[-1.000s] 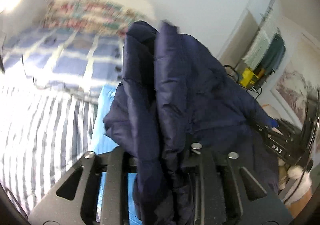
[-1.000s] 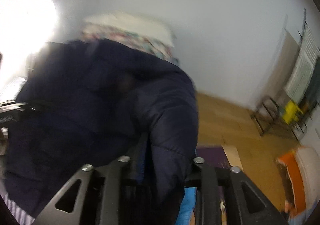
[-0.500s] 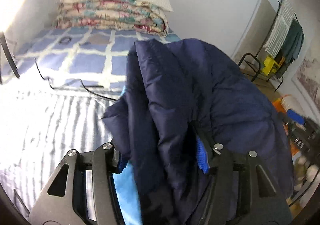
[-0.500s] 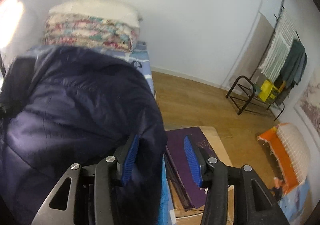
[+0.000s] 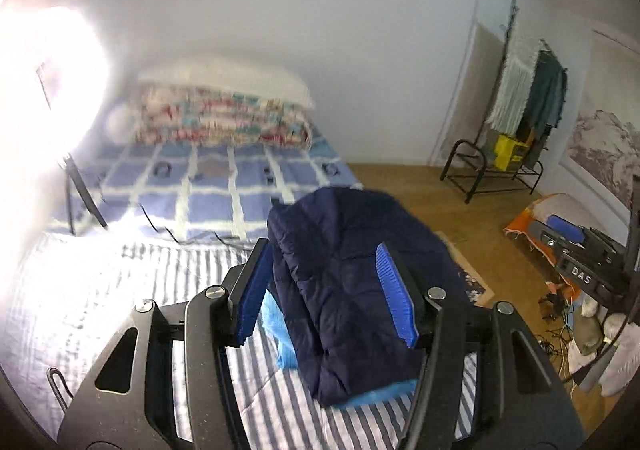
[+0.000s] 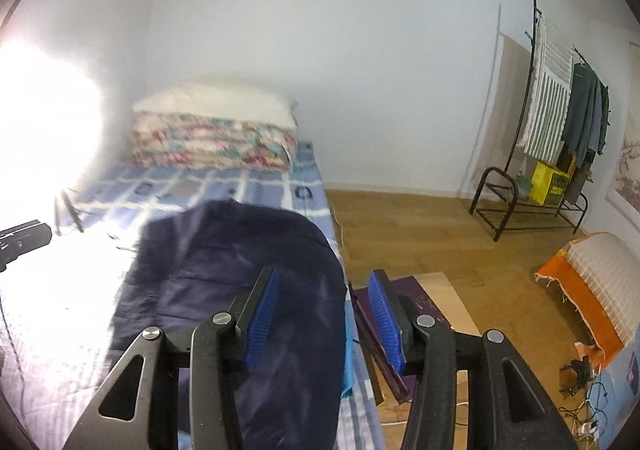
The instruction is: Fold large clothes
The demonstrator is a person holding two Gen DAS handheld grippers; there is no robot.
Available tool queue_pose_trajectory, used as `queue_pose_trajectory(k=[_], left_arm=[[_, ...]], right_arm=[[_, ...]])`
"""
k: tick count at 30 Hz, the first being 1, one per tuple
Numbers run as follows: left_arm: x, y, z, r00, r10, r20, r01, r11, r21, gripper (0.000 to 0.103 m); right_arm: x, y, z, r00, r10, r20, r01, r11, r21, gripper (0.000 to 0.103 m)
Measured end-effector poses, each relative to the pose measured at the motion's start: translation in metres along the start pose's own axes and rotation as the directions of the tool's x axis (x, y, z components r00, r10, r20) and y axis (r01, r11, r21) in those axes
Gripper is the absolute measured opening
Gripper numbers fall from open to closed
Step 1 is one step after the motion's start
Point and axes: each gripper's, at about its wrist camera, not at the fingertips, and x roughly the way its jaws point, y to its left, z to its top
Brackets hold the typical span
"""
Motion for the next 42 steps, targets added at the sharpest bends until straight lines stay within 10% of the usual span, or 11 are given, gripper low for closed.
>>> queue_pose_trajectory(k=[12, 24, 42], left_arm=[[-0.252, -0.035, 0.018, 0.983, -0.093, 0.159, 0.075, 0.991, 0.113, 0.058], [-0.443, -0.026, -0.037, 0.964, -0.171, 0.205, 0.13, 0.972, 0.198, 0.085], [-0.46, 0.005, -0.182, 0.988, -0.132, 0.086, 0.116, 0.979, 0.168, 0.091]], right_arm=[[-0.239, 0.013, 0.015, 0.988, 0.07, 0.139, -0.071, 0.997, 0.005, 0.056], [-0.423, 0.0, -0.032, 0.97, 0.049, 0.237, -0.058, 0.998, 0.029, 0.063], [-0.454, 0.063, -0.158, 0.98, 0.092, 0.174, -0.097, 0.995, 0.023, 0.073]])
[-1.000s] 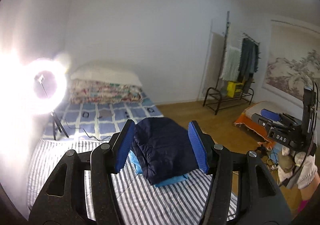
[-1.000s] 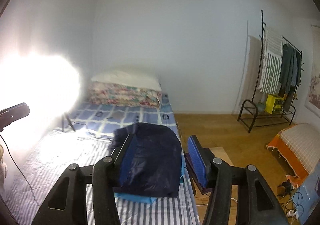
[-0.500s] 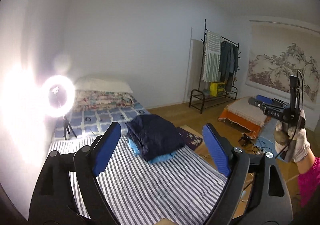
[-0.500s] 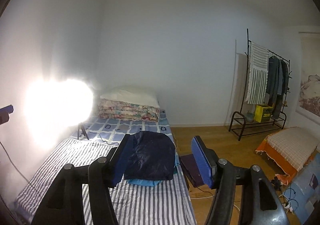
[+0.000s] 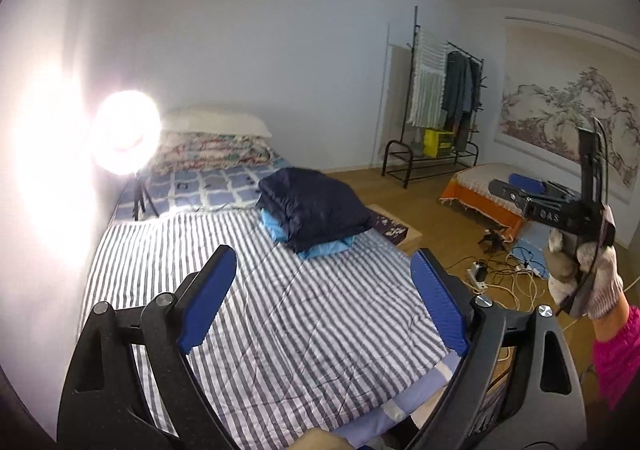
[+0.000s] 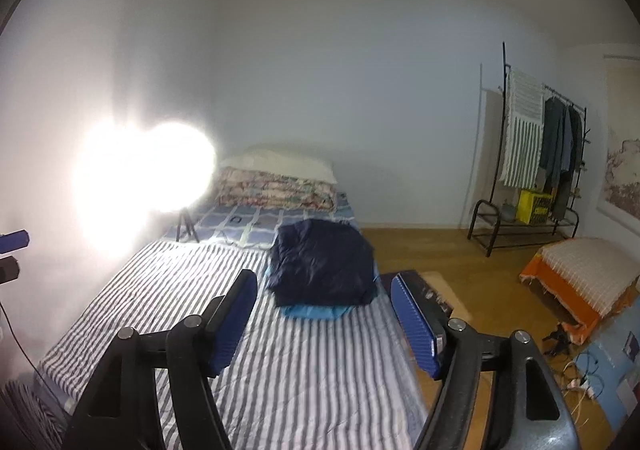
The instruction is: Fold large clothes
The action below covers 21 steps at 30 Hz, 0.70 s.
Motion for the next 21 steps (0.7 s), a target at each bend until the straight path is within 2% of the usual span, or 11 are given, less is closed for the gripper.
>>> queue_pose_trajectory(k=[3, 9, 10, 11, 12, 18, 21], left_arm=[[0.017, 0.004, -0.017, 0.999, 0.023, -0.026, -0.023, 1.0, -0.01, 0.092], [0.052, 0.015, -0.036, 0.997, 0.075, -0.032, -0.076, 0.996, -0.049, 0.096], [0.058, 0.018, -0.037, 0.996, 0.084, -0.032, -0.085, 0.995, -0.052, 0.096], [0.064, 0.02, -0.039, 0.995, 0.1, -0.031, -0.101, 0.993, -0.055, 0.096], [0.069, 0.022, -0.041, 0.993, 0.109, -0.034, -0.111, 0.992, -0.056, 0.096], [0.098, 0.035, -0.054, 0.987, 0.147, -0.059, -0.15, 0.987, -0.055, 0.096], [0.11, 0.038, -0.058, 0.981, 0.179, -0.07, -0.182, 0.983, -0.04, 0.103]], right_arm=[[0.013, 0.009, -0.022, 1.0, 0.002, -0.017, -0.001, 1.0, 0.008, 0.08], [0.036, 0.029, -0.053, 0.999, -0.027, -0.038, 0.027, 0.999, 0.017, 0.086], [0.04, 0.031, -0.056, 0.999, -0.032, -0.043, 0.033, 0.999, 0.022, 0.091], [0.046, 0.034, -0.06, 0.998, -0.035, -0.048, 0.037, 0.999, 0.031, 0.1], [0.051, 0.036, -0.061, 0.998, -0.039, -0.048, 0.041, 0.999, 0.035, 0.103], [0.084, 0.056, -0.077, 0.996, -0.056, -0.065, 0.057, 0.998, 0.005, 0.103], [0.097, 0.061, -0.085, 0.997, -0.05, -0.06, 0.051, 0.998, 0.023, 0.103]])
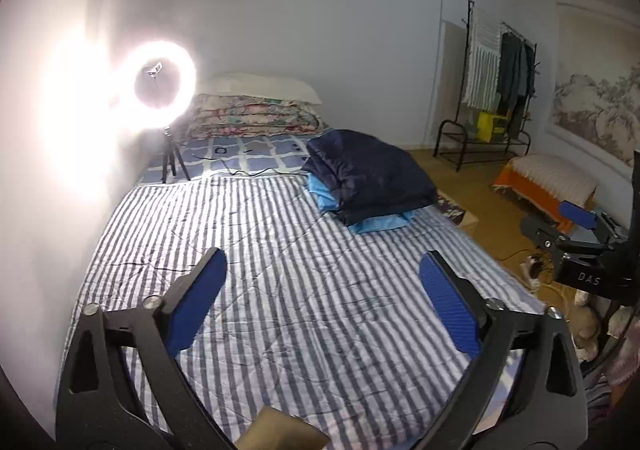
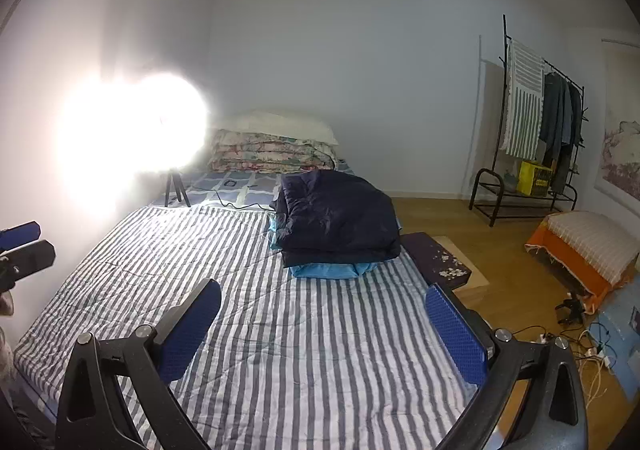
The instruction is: Fold large clothes
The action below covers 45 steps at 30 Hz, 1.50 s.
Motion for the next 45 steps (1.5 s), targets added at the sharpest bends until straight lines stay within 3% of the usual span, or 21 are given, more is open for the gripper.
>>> queue_pose_trajectory(k=[5, 12, 45], left_arm=[[0.019, 0.004, -0.004, 0.999, 0.037, -0.032, -0.037, 0.999, -0.011, 0.103], [0.038, 0.011, -0.009, 0.996, 0.04, -0.084, -0.043, 0.999, -0.032, 0.103], [0.037, 0.0, -0.012, 0.997, 0.041, -0.062, -0.04, 0.999, 0.022, 0.103]], right_arm=[[0.027, 0.001, -0.015, 0.998, 0.012, -0.055, -0.009, 0.998, 0.056, 0.103], [0.041, 0.008, -0.021, 0.997, -0.028, -0.069, 0.03, 0.999, 0.017, 0.103], [0.05, -0.008, -0.022, 0.993, -0.054, -0.104, 0.063, 0.994, 0.093, 0.103]])
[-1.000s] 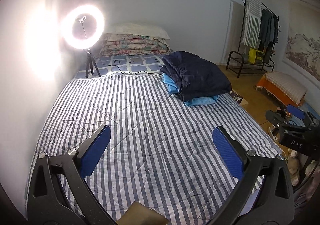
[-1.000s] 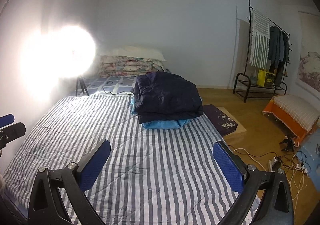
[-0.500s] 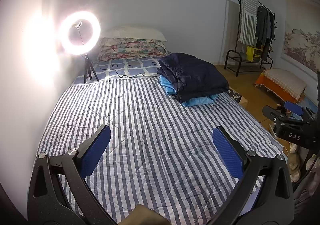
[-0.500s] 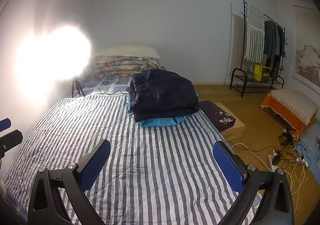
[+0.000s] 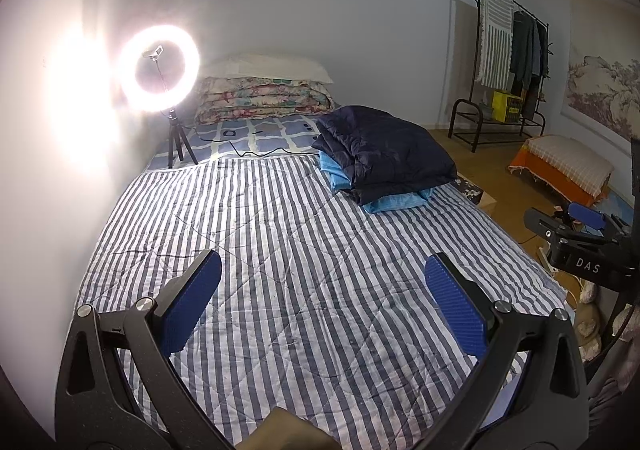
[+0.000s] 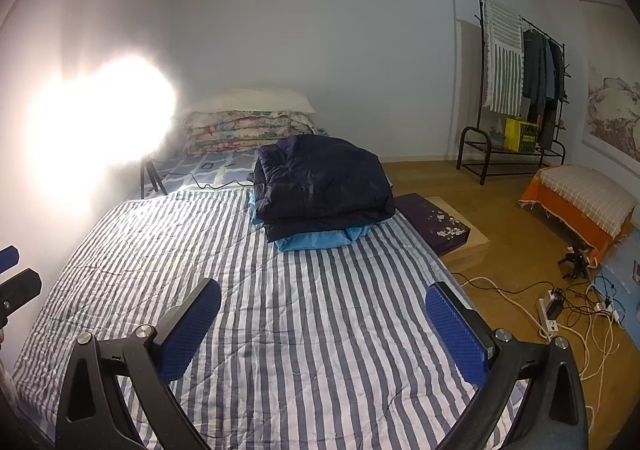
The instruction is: Fold large clothes
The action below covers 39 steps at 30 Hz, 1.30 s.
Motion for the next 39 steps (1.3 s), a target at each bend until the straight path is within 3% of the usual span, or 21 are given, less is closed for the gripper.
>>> queue_pose_trajectory(k=[39], left_arm=[[-0.0036, -0.0024, 0.0021, 1.0, -0.001, 0.01, 0.001, 1.0, 0.0, 0.103]], right_arm=[[-0.0002, 0.0016, -0.0025, 1.0, -0.006, 0.0, 0.006, 1.0, 0.006, 0.103]])
